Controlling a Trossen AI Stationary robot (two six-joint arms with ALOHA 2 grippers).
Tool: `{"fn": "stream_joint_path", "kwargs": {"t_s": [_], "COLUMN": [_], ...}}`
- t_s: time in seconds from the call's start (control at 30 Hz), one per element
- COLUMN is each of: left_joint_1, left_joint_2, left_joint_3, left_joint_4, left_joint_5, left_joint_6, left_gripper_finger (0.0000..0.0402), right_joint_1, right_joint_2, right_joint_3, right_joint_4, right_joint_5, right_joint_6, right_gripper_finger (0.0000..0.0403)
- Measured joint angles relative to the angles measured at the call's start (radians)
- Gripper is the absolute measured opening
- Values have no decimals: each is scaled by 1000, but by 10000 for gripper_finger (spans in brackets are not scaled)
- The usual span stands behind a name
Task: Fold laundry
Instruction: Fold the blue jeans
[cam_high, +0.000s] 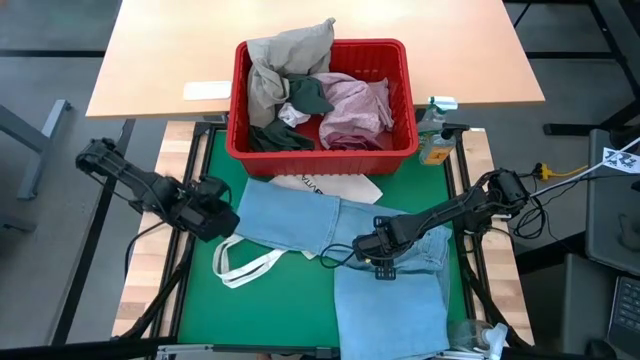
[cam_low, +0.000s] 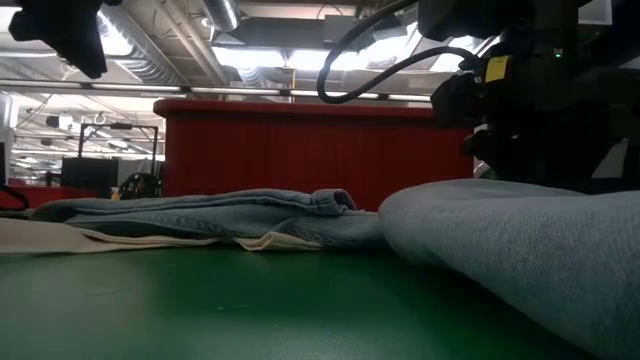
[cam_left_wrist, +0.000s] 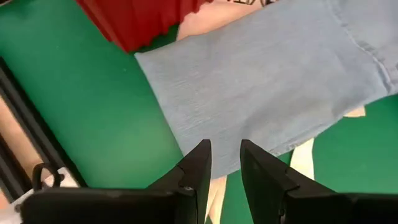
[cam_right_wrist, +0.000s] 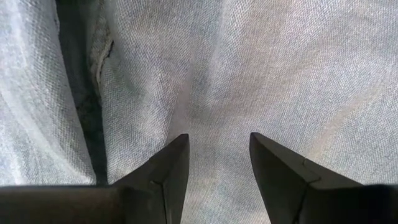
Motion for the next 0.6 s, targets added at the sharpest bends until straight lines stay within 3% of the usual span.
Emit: {"fn": "stream_joint_path", "kwargs": {"t_s": [0.37,0.6], "left_joint_1": [111,199], "left_joint_2": [8,8], "left_joint_3": [-92,-262], "left_joint_4": [-35,124], "left_joint_5": [98,100], "left_joint_6": [43,-35], "left_gripper_finger": [186,198], "right_joint_1": [0,0], "right_joint_2": [0,0], "right_joint_3": [0,0], "right_joint_4": [-1,-2], "right_joint_5": [0,-1], "right_joint_6": [0,0], "right_gripper_finger": [170,170]}}
